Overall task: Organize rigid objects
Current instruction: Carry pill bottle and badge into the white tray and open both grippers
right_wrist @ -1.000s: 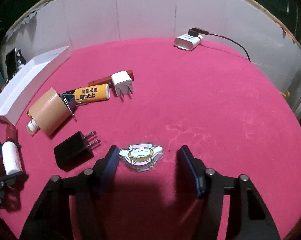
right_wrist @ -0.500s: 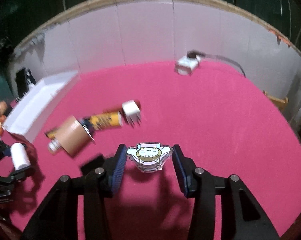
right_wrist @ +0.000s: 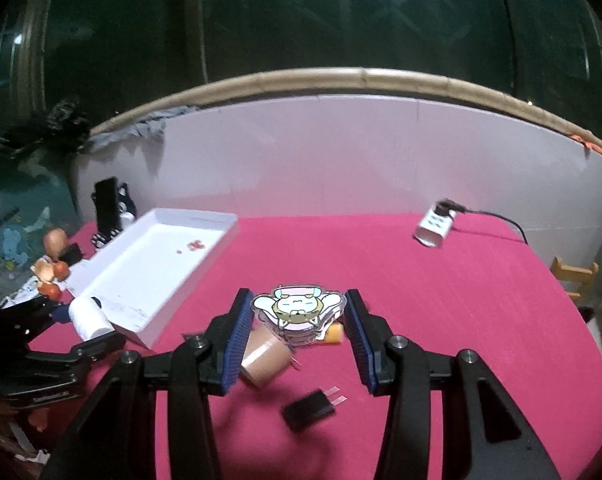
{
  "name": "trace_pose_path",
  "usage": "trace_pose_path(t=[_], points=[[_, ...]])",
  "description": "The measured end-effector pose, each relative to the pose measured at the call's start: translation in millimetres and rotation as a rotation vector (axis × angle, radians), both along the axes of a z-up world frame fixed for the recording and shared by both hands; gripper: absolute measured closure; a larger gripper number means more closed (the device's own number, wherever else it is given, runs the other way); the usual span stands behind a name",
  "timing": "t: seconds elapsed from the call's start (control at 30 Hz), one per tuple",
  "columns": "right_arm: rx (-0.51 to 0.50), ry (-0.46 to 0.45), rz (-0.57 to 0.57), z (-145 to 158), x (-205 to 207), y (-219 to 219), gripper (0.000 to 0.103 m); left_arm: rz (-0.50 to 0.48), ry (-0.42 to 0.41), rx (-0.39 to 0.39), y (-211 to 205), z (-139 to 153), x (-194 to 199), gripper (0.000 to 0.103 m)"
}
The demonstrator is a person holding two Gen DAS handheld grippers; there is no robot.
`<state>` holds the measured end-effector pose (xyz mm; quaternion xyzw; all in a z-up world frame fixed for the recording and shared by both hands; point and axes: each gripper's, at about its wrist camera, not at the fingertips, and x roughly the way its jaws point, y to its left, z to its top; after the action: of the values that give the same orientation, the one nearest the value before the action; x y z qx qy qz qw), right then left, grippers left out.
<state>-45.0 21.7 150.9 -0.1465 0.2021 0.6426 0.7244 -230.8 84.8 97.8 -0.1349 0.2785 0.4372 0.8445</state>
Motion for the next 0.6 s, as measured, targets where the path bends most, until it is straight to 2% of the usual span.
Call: trace_pose_path(t=[0.27,0.6], points=[[0.051,-0.009,0.044,13.5,-28.6,6.3,0.057,0.107,-0.042,0.039,8.8,17.0,-32.9,0.042],[0.076,-0.035,0.120,28.3,-67.3,37.2,0.057,0.265,-0.062,0.070,35.5,23.8,-79.3,0.042]])
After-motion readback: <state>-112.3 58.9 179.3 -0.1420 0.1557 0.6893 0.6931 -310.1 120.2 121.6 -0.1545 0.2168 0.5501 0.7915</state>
